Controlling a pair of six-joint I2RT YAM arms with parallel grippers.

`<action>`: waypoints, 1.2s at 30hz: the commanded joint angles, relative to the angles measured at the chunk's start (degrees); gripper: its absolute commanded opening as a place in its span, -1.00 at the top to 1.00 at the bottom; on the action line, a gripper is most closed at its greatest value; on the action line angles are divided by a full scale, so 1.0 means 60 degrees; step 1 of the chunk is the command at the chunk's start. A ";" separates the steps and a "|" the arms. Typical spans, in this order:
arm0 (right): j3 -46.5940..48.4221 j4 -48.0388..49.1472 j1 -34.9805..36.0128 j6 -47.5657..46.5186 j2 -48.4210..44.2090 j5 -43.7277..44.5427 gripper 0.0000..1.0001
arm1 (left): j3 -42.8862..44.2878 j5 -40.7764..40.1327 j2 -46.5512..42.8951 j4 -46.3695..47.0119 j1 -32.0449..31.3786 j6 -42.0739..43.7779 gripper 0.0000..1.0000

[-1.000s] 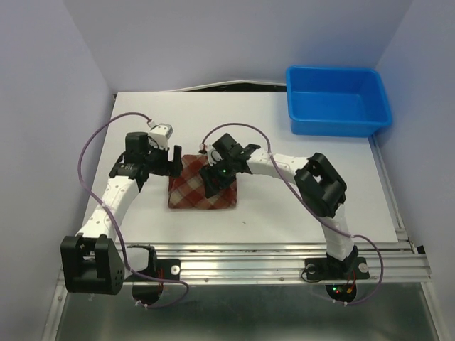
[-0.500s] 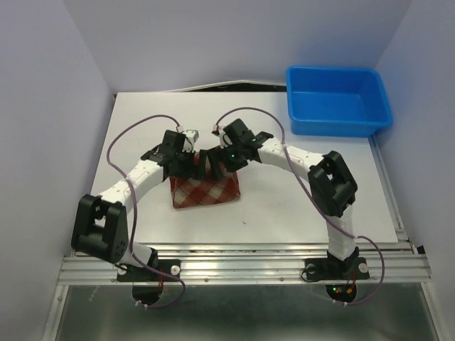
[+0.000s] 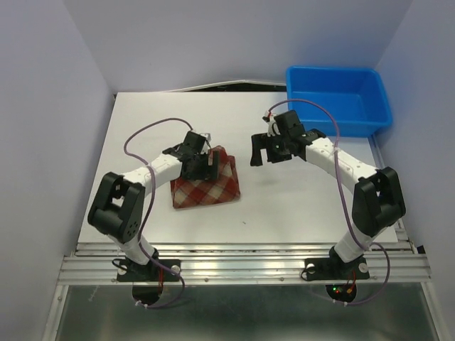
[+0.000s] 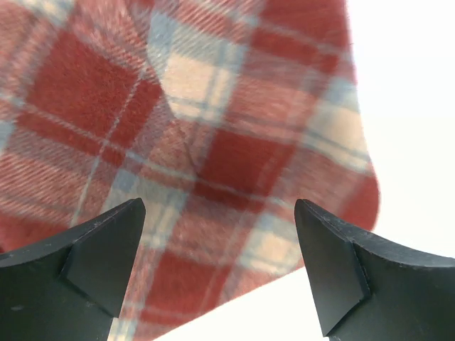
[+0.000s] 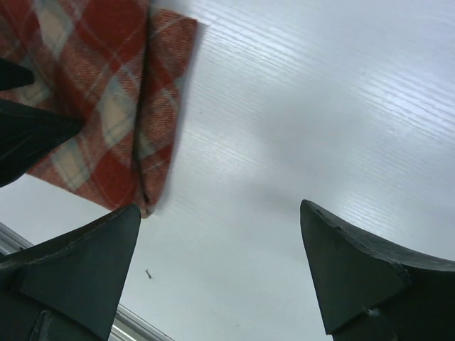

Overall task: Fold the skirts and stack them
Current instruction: Neatly place the folded skirt to the corner

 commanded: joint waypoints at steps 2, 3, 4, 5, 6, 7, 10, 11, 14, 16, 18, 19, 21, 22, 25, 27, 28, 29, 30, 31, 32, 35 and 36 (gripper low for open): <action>-0.0222 0.0060 -0.0259 -0.0093 -0.0412 0.0161 -0.97 | 0.0738 -0.1593 0.2348 -0.0560 0.0077 -0.0274 -0.97; -0.0265 0.0060 -0.0259 -0.0079 -0.0412 0.0161 -0.96 | 0.1002 -0.1699 0.2831 -0.0750 0.0121 -0.0273 -0.97; -0.0309 0.0045 -0.0259 -0.0137 -0.0441 0.0147 -0.97 | 0.1671 -0.1744 0.3677 -0.1245 0.0353 -0.0186 -0.97; -0.0324 0.0045 -0.0259 -0.0152 -0.0456 0.0176 -0.97 | 0.2026 -0.1730 0.3961 -0.1540 0.0428 -0.0302 -0.97; -0.0339 0.0045 -0.0259 -0.0166 -0.0471 0.0176 -0.97 | 0.2262 -0.1628 0.4109 -0.1644 0.0501 -0.0201 -0.96; -0.0325 0.0031 -0.0346 -0.0196 -0.0471 0.0190 -0.98 | 0.2409 -0.1699 0.4038 -0.1486 0.0575 0.0278 -0.95; -0.0237 0.0002 -0.0347 -0.0196 -0.0398 0.0074 -1.00 | 0.2600 -0.2212 0.3846 -0.1396 0.0765 0.1115 -0.96; -0.0193 -0.0013 -0.0347 -0.0225 -0.0354 0.0044 -1.00 | 0.2935 -0.2227 0.3861 -0.1701 0.0896 0.1843 -0.96; 0.0041 -0.0086 -0.0347 -0.0313 -0.0193 -0.0029 -1.00 | 0.3579 -0.2068 0.3890 -0.2084 0.1672 0.3627 -0.97; 0.0159 -0.0087 -0.0347 -0.0313 -0.0090 -0.0058 -1.00 | 0.3918 -0.1746 0.3948 -0.2187 0.2418 0.4730 -0.97; 0.0174 -0.0072 -0.0435 -0.0328 -0.0017 -0.0175 -1.00 | 0.4619 -0.1583 0.4182 -0.2479 0.3149 0.6315 -0.97; 0.0174 -0.0072 -0.0435 -0.0371 -0.0017 -0.0248 -1.00 | 0.5087 -0.1655 0.4764 -0.2741 0.3386 0.6579 -0.97; 0.0145 -0.0087 -0.0435 -0.0430 -0.0017 -0.0351 -1.00 | 0.6580 -0.1482 0.5425 -0.3430 0.3913 0.6859 -0.97; 0.0115 -0.0087 -0.0435 -0.0459 -0.0046 -0.0366 -1.00 | 0.7136 -0.1335 0.6110 -0.3664 0.4307 0.6918 -0.96; 0.0027 -0.0145 -0.0435 -0.0562 -0.0148 -0.0308 -1.00 | 0.9188 -0.0808 0.7298 -0.4485 0.5070 0.7807 -0.89; -0.0046 -0.0145 -0.0522 -0.0591 -0.0207 -0.0409 -1.00 | 1.0316 -0.0630 0.7784 -0.4603 0.5175 0.8280 -0.90; -0.0090 -0.0145 -0.0523 -0.0606 -0.0221 -0.0424 -1.00 | 1.0857 -0.0529 0.8309 -0.4822 0.5219 0.8745 -0.90; -0.0148 -0.0131 -0.0523 -0.0606 -0.0265 -0.0439 -1.00 | 1.1747 -0.0456 0.8532 -0.5041 0.5306 0.8938 -0.90; -0.0178 -0.0131 -0.0523 -0.0606 -0.0266 -0.0454 -1.00 | 1.2133 -0.0383 0.8766 -0.5102 0.5321 0.9071 -0.89; -0.0192 -0.0116 -0.0523 -0.0606 -0.0266 -0.0497 -1.00 | 1.2427 -0.0353 0.9073 -0.5088 0.5336 0.9232 -0.89; -0.0207 -0.0116 -0.0523 -0.0606 -0.0237 -0.0498 -1.00 | 1.2604 -0.0381 0.9178 -0.4972 0.5322 0.9552 -0.89; -0.0149 -0.0116 -0.0523 -0.0591 -0.0178 -0.0542 -1.00 | 1.2884 -0.0484 0.9281 -0.4576 0.5336 0.9848 -0.89; -0.0105 -0.0159 -0.0523 -0.0591 -0.0207 -0.0556 -1.00 | 1.2841 -0.0397 0.9107 -0.4488 0.5336 0.9849 -0.89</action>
